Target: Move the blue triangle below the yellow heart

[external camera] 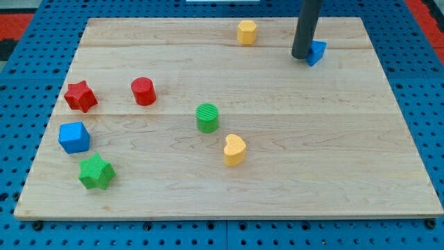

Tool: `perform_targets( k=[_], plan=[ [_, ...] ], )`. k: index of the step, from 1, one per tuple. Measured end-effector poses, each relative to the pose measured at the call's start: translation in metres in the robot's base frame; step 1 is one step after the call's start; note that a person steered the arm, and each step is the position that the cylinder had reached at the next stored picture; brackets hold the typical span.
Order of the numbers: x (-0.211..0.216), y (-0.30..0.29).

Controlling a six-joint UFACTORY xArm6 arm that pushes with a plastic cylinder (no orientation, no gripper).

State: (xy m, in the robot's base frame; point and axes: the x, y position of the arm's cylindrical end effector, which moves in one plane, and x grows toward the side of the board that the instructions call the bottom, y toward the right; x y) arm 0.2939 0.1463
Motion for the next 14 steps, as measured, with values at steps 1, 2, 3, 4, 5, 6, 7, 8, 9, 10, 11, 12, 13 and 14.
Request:
perform_targets(
  k=[1,2,3,4,5,6,7,8,9,10,11,12,13,14],
  plan=[
    [-0.039,-0.003],
    [-0.061,0.058],
    [-0.022,0.083],
    [0.03,0.075],
    [0.005,0.086],
    [-0.013,0.061],
    [-0.001,-0.033],
    [0.049,-0.074],
    [0.066,-0.044],
    [0.082,-0.016],
    [0.087,-0.005],
    [0.128,-0.031],
    [0.164,-0.05],
    [0.17,-0.047]
  ],
)
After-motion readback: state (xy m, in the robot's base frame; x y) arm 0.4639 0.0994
